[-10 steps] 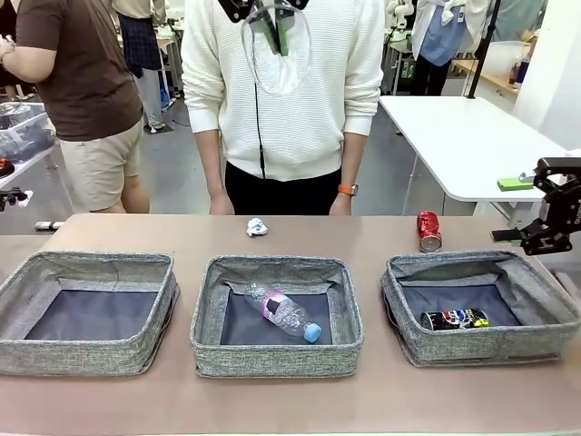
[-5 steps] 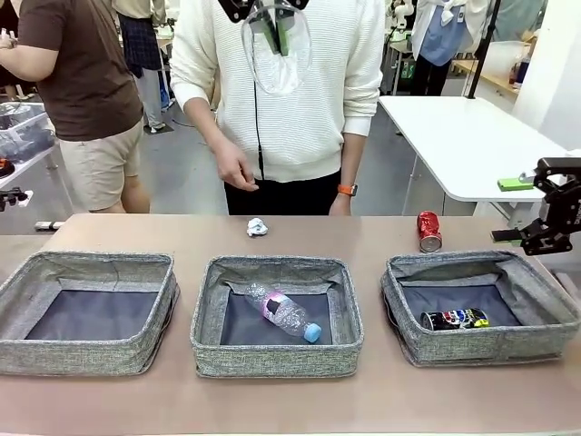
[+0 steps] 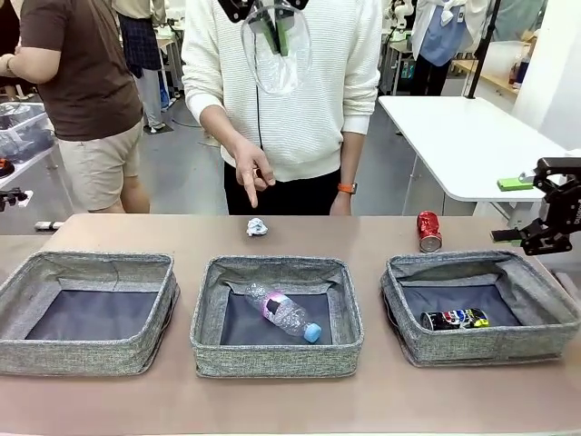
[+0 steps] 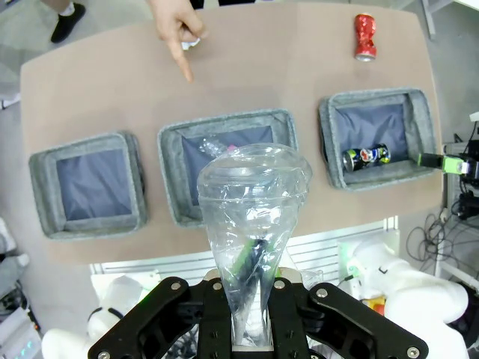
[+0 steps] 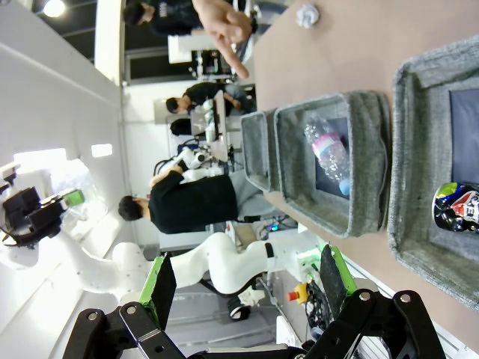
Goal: Sort the waste into the appropriate baskets.
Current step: Place the picked waste into the Fabric basket indicated by the person.
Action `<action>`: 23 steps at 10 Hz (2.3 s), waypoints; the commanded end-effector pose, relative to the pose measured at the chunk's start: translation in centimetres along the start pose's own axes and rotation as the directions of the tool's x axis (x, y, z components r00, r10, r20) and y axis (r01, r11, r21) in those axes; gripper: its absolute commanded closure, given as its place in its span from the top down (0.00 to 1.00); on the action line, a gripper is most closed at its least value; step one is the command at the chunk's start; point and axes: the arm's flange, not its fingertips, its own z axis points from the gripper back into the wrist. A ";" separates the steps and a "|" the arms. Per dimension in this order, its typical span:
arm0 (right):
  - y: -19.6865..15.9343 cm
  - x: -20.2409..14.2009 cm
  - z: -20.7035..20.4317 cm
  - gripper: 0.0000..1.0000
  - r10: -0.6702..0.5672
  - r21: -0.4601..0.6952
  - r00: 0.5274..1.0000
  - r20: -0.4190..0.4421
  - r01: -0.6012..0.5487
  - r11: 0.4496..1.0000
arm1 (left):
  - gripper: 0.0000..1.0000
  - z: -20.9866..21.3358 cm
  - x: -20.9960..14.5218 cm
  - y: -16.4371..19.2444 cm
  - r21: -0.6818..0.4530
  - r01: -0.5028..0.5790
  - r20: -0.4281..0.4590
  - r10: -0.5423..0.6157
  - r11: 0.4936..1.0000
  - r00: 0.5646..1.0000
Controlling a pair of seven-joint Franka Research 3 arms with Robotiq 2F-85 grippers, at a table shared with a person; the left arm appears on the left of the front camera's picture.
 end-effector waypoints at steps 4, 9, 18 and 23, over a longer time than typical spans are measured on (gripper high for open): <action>0.3 0.0 0.0 1.00 0.001 0.013 1.000 0.003 -0.001 1.000 | 0.04 0.3 -0.2 0.3 0.007 -0.006 0.010 0.006 1.000 1.000; 0.3 0.0 0.0 1.00 0.001 0.013 1.000 0.003 -0.001 1.000 | 0.04 -4.7 -2.8 -0.1 0.010 -0.016 0.031 0.016 1.000 0.999; 0.3 0.0 0.0 1.00 0.001 0.013 1.000 0.003 -0.001 1.000 | 0.04 -28.7 -6.4 0.6 -0.018 -0.016 -0.114 0.014 1.000 0.993; 0.3 0.0 0.0 1.00 0.001 0.013 1.000 0.003 -0.001 1.000 | 0.04 -30.1 -6.3 0.3 -0.006 -0.011 -0.108 0.010 1.000 0.994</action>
